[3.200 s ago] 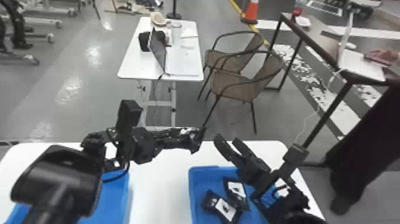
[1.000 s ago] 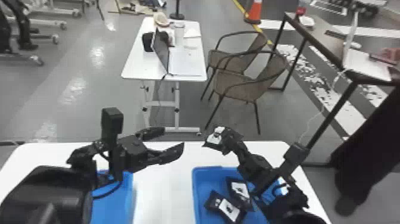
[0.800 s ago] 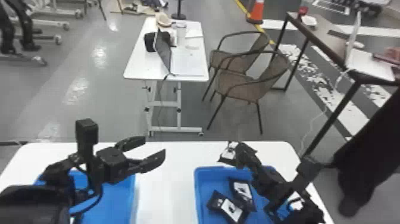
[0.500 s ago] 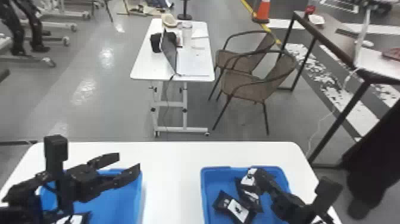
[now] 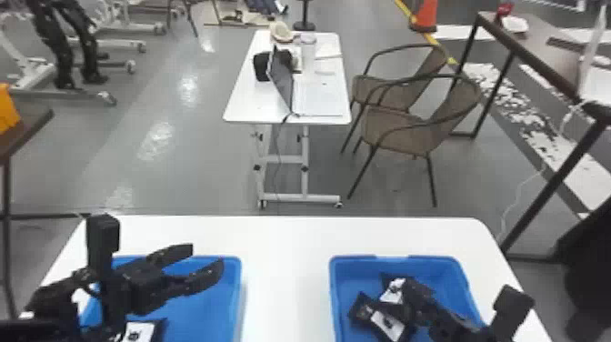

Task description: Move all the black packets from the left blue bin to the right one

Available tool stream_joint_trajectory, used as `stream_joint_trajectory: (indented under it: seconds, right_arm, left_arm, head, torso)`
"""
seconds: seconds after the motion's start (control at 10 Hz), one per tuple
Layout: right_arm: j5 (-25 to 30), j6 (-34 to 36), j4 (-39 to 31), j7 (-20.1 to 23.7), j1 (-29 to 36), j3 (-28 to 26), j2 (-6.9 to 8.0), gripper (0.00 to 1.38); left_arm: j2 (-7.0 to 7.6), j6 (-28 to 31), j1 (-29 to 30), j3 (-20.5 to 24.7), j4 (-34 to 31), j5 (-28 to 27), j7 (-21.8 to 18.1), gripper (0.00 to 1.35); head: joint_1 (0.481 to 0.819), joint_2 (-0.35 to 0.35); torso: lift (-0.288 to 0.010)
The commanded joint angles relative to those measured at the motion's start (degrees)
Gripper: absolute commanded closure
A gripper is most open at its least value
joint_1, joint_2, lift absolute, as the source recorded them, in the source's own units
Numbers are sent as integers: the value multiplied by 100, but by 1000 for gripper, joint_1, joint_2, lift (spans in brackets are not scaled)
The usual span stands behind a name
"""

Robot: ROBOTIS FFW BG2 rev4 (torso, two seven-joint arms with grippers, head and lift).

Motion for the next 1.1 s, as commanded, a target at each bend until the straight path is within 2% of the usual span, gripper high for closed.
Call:
stream_joint_trajectory:
  seconds: [0.0, 0.1, 0.2, 0.3, 0.4, 0.7, 0.8, 1.0]
  right_arm:
    - [365, 114, 92, -141, -67, -135, -26, 160]
    - [462, 79, -31, -448, 30, -152, -26, -1]
    - [734, -220, -330, -782, 188, -161, 1, 134]
    - [989, -545, -814, -1239, 417, -161, 94, 231]
    - [963, -993, -1086, -1274, 540, -231, 94, 286]
    - [822, -1310, -2343, -1230, 997, 15, 94, 303]
    - [708, -1310, -2571, -1213, 1067, 85, 94, 306]
    - [453, -1310, -2826, -1151, 1085, 235, 94, 306]
  left_arm:
    - [-63, 103, -10, 118, 0, -484, -98, 249]
    - [-63, 191, 25, 250, 0, -713, -134, 248]
    - [-63, 217, 43, 390, 0, -932, -178, 248]
    - [-55, 270, 34, 540, 0, -1214, -265, 246]
    - [-28, 314, -36, 663, 0, -1547, -388, 246]
    - [341, 560, -344, 469, 370, -2426, -705, 251]
    - [376, 586, -397, 408, 598, -2514, -837, 251]
    - [385, 903, -467, 241, 791, -3068, -1092, 254]
  head:
    - [695, -41]
    - [695, -46]
    - [695, -50]
    - [695, -54]
    - [695, -58]
    - [695, -20]
    - [695, -6]
    - [695, 29]
  torso:
    - [0]
    - [0]
    - [0]
    - [0]
    - [0]
    - [0]
    - [0]
    - [0]
